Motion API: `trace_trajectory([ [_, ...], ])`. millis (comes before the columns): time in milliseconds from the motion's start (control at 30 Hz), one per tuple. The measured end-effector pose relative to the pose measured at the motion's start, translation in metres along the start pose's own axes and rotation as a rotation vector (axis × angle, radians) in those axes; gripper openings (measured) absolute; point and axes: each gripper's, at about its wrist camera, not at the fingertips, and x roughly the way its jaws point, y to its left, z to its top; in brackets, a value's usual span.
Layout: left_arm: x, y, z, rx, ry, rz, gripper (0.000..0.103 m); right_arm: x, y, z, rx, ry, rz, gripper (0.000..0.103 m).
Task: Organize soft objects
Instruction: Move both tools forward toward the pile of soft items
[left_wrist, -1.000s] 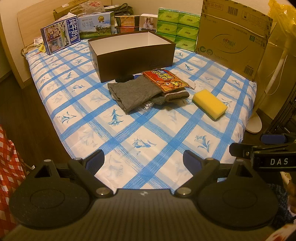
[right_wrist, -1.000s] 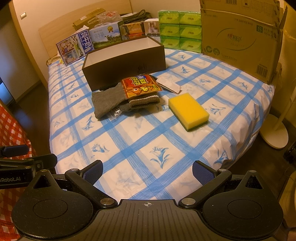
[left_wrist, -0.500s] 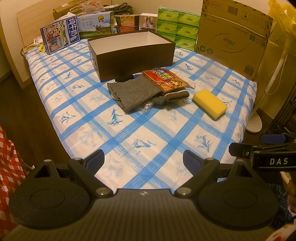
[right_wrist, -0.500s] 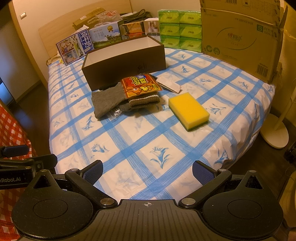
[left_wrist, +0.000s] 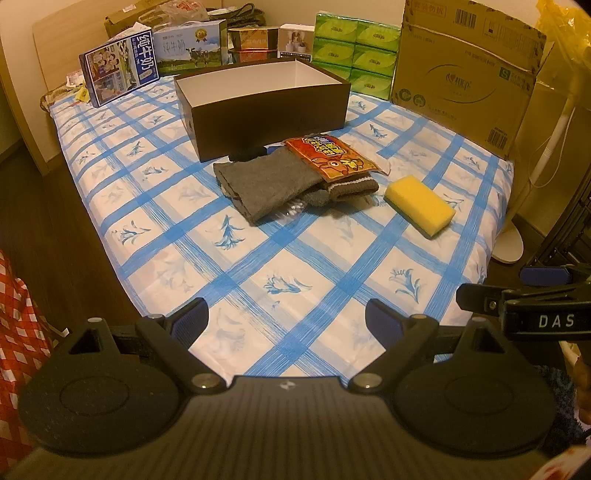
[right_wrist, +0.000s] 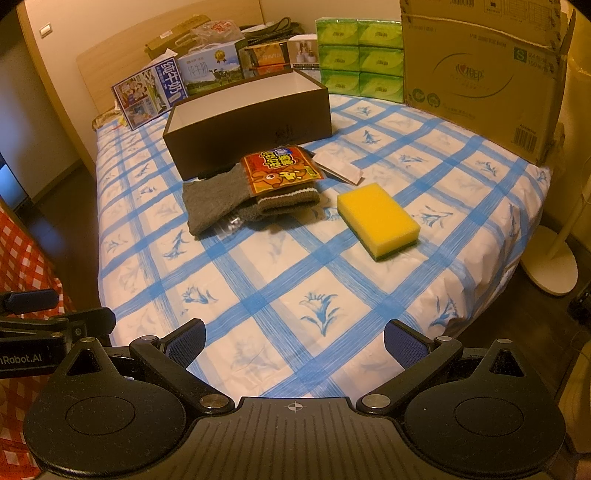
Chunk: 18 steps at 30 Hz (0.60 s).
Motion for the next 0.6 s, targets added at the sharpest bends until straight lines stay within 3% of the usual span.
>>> trace_trajectory([
  [367, 0.025, -0.008, -0.009, 0.005, 0.017, -0.005, 0.091, 0.003, 0.0, 0.003, 0.004, 0.004, 0.002, 0.102],
  [600, 0.039, -0.01, 0.006, 0.017, 0.033, -0.016, 0.091, 0.023, -0.01, 0.001, 0.0, -0.005, 0.004, 0.102],
])
